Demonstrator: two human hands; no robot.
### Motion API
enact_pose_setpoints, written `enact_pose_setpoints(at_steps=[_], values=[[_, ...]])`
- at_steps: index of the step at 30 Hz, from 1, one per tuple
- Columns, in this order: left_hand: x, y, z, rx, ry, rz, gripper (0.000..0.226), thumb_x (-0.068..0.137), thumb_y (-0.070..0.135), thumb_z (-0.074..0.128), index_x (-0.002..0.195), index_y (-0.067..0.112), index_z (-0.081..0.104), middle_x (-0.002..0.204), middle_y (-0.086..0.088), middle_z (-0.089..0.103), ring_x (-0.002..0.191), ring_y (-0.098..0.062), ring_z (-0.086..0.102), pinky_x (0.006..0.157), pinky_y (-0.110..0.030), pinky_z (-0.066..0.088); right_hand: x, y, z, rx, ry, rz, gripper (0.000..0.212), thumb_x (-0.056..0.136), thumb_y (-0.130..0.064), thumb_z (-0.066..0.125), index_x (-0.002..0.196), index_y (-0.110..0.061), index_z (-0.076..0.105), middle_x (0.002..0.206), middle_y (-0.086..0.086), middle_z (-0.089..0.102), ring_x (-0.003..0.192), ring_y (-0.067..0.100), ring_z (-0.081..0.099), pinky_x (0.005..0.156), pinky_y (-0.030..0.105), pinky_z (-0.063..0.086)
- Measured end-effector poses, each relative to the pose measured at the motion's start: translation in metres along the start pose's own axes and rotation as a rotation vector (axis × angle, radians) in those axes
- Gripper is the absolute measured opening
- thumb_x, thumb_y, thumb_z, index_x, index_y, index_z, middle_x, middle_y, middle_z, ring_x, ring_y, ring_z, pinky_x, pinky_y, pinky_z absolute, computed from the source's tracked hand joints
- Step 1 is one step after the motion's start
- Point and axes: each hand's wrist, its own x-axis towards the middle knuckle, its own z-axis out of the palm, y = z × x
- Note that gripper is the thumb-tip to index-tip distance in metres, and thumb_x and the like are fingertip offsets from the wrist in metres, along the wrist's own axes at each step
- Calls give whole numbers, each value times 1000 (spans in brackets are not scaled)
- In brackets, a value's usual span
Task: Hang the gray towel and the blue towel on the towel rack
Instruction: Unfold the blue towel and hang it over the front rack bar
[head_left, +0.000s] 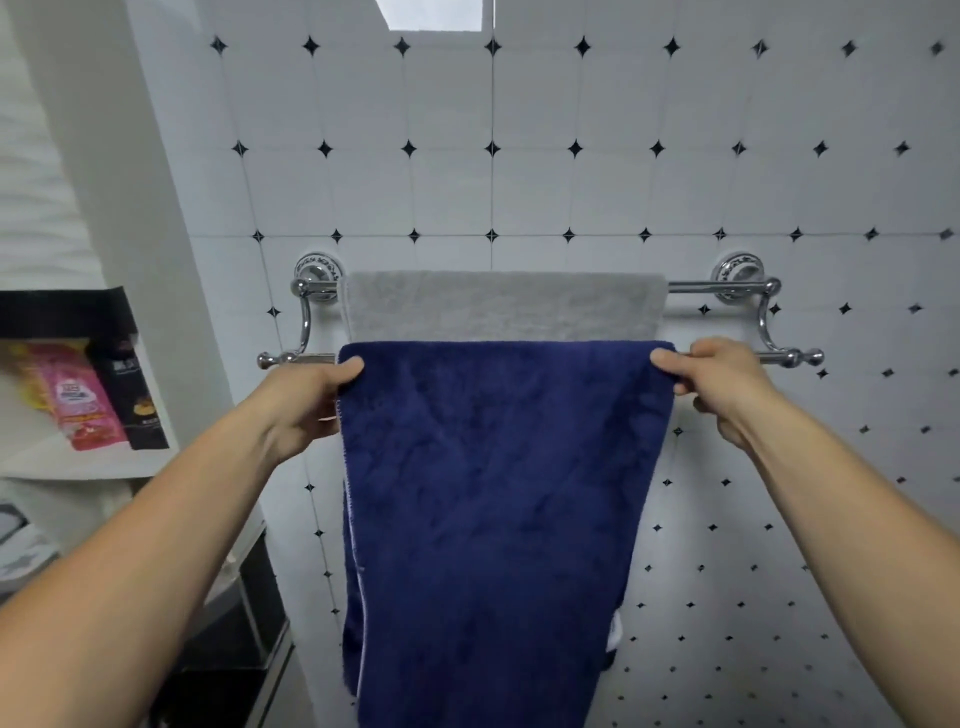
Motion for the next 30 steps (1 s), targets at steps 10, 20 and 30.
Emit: enact_pose_setpoints(at_steps=[10, 20, 30], values=[[-4, 21, 21, -23, 234, 189, 17, 77, 14, 77, 74, 17, 61, 70, -1, 66, 55, -13, 60, 53, -23, 50, 18, -30, 1, -80, 63, -84, 19, 85, -6, 67, 73, -19, 60, 71, 1, 61, 48, 8, 57, 30, 10, 30], [3, 31, 12, 85, 49, 25, 10, 83, 12, 68, 93, 11, 71, 61, 5, 67, 48, -8, 50, 47, -19, 31, 30, -53, -5, -238, -22, 15, 15, 80, -2, 63, 87, -15, 70, 69, 1, 59, 53, 12, 45, 51, 23, 37], [-6, 13, 20, 314, 176, 195, 18, 71, 26, 82, 71, 14, 68, 64, 8, 66, 60, -11, 53, 51, -19, 34, 4, -26, -4, -514, 328, -256, 38, 69, -46, 58, 61, -8, 62, 62, 7, 68, 66, 29, 64, 65, 36, 51]])
